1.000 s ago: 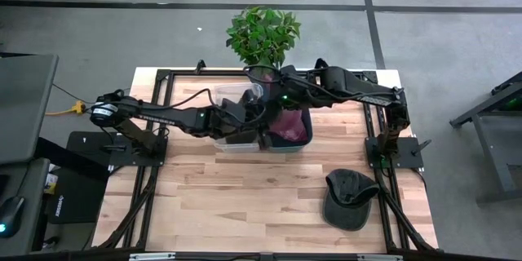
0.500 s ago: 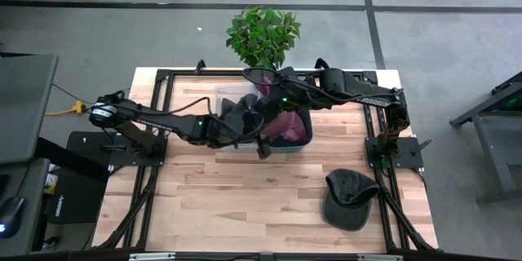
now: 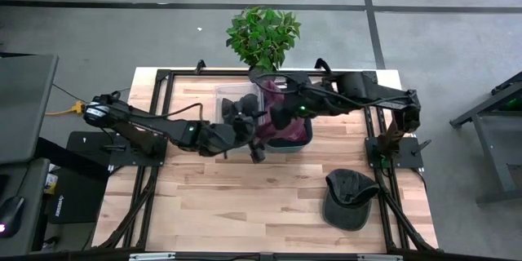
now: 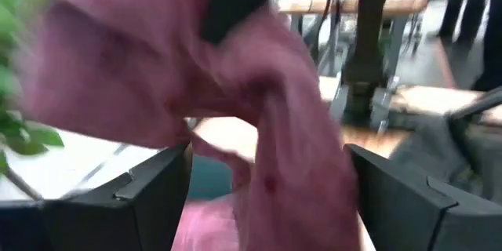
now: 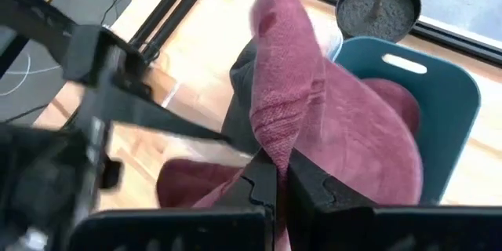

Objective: Pick & Place hat
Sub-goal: Put the red cap into the blue bin

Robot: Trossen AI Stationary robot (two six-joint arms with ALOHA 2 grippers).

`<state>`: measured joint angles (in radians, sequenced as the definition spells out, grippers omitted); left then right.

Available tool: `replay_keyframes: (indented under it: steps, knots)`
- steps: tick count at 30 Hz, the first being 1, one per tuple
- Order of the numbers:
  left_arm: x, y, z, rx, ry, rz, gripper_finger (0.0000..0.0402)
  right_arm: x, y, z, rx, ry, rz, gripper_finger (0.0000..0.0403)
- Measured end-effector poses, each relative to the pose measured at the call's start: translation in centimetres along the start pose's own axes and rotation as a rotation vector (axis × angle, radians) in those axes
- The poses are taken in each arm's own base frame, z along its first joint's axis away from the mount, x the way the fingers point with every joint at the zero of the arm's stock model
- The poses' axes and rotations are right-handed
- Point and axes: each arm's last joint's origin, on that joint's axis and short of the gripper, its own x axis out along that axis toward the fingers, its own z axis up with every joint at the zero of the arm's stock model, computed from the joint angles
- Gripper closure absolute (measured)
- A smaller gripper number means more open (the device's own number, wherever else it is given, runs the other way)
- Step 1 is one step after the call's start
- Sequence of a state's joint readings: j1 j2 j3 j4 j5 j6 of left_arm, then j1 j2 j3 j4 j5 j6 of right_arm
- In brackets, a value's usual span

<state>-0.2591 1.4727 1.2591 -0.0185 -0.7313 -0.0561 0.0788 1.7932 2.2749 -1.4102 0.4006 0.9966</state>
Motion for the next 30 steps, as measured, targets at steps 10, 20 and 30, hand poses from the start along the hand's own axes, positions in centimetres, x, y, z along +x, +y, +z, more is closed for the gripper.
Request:
replay_keyframes:
  steps: [10, 20, 30]
  knots:
    - [-5.0, -1.0, 2.2, -0.108, -0.079, -0.071, 0.0090, -2.6, -1.3, -1.5, -0.127, 0.087, -0.025, 0.0403]
    - [-9.7, 0.5, 4.5, -0.565, -0.086, -0.288, 0.0090, -2.7, -1.7, -1.3, -0.545, 0.122, 0.000, 0.0402]
    - [-10.7, 1.4, 4.1, -0.811, 0.091, -0.424, 0.0090, -2.3, -2.3, -0.3, -1.002, 0.093, -0.044, 0.0402]
